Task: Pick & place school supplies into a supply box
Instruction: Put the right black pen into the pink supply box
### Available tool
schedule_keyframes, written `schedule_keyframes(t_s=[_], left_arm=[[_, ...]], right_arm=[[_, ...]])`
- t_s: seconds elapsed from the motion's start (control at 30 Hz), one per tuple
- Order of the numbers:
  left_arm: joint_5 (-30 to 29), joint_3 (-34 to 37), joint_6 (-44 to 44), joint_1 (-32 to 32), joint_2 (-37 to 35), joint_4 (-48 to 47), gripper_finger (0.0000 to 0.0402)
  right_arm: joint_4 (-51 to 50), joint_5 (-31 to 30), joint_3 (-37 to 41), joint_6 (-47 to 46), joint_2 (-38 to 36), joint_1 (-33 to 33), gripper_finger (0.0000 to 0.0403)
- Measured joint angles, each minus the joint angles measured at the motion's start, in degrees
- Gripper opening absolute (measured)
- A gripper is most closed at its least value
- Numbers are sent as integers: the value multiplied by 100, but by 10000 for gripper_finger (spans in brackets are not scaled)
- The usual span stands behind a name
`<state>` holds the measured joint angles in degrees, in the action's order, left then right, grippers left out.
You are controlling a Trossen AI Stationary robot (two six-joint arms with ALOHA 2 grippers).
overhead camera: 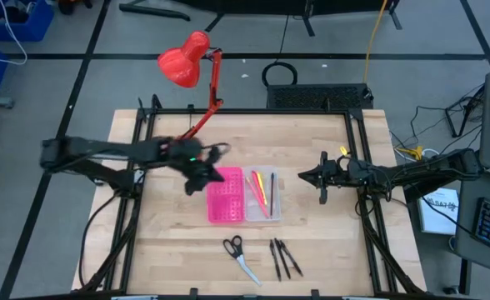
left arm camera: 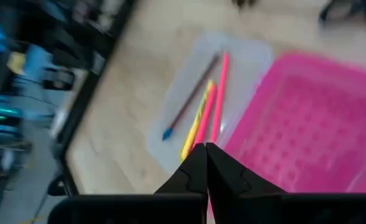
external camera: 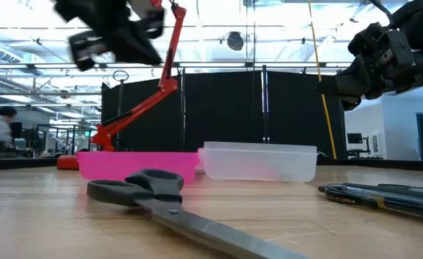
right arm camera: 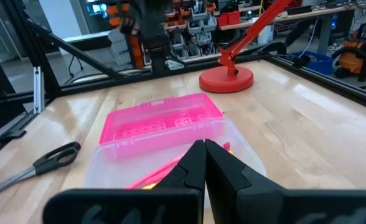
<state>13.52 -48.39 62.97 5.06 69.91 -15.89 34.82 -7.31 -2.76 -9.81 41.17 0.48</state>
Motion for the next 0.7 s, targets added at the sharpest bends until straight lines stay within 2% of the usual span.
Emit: schedule_keyframes(t_s=[0.1, 0.2, 0.3, 0.4, 0.53, 0.7], left_arm=[[271, 1286, -945, -214, -946, 1792, 3], [322, 2390, -2380, -431, -1629, 3592, 4], [305, 3283, -3362, -589, -2208, 4835, 3], [255, 3931, -3709, -712, -2620, 5502, 3], [51, 4281, -4280, -783, -2870, 6274, 4], [-10, 4424, -4154, -624, -2894, 6293, 4]], right_arm=[[23, -3, 0, -121, 1, -1, 0], [124, -7, 0, -152, -2, -1, 0], [180, -18, 0, -150, -2, -1, 0], [240, -33, 0, -126, 0, -1, 0], [605, -52, 0, -76, -2, -1, 0], [752, -41, 0, 40, -1, -1, 0]])
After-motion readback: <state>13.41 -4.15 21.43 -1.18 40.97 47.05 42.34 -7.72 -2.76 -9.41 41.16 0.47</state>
